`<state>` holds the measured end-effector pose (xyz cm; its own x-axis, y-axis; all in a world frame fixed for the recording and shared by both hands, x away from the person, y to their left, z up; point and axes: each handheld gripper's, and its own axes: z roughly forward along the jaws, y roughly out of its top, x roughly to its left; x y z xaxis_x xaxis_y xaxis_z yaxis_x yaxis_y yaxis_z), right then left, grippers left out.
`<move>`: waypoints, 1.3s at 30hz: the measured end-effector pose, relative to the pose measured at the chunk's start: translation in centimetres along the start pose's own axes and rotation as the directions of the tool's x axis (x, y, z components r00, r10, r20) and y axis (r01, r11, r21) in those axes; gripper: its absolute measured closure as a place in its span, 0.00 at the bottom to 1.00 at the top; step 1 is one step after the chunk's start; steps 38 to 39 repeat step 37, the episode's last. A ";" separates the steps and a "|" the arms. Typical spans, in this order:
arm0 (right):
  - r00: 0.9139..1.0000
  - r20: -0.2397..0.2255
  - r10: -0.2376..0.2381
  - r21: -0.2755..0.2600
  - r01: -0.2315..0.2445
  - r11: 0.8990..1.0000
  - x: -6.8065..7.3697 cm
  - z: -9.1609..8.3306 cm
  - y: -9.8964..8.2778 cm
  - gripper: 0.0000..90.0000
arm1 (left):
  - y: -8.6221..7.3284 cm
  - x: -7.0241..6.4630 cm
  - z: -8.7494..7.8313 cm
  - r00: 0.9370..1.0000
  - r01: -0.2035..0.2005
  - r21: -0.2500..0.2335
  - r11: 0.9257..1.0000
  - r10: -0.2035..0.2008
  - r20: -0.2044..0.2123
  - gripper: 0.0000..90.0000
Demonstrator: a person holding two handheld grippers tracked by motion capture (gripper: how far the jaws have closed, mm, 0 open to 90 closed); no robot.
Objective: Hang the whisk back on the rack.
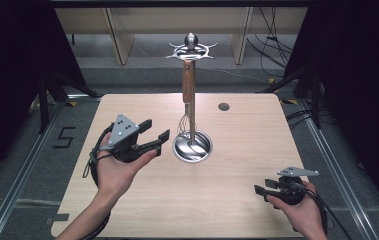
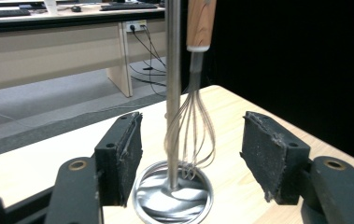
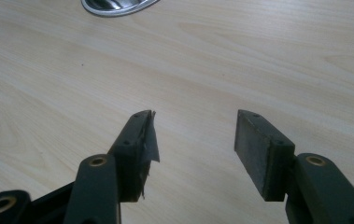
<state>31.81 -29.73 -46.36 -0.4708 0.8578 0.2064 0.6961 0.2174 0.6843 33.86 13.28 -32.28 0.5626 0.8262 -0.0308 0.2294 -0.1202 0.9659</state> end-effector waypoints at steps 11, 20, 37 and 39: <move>1.000 0.021 -0.001 0.006 0.001 1.000 0.0 -0.2 0.0 0.53 | -3.8 2.1 -1.4 0.997 -0.066 0.020 0.998 0.066 -0.033 0.39; 1.000 0.014 -0.001 0.005 0.001 1.000 0.0 -0.2 0.0 0.53 | -8.8 4.0 -2.6 0.996 -0.058 0.098 0.993 0.064 -0.059 0.39; 1.000 0.004 0.024 -0.003 -0.024 1.000 0.3 0.0 0.0 0.53 | -15.8 7.7 -3.2 0.998 0.048 0.246 0.968 -0.035 -0.056 0.41; 1.000 0.004 0.024 -0.003 -0.024 1.000 0.3 0.0 0.0 0.53 | -15.8 7.7 -3.2 0.998 0.048 0.246 0.968 -0.035 -0.056 0.41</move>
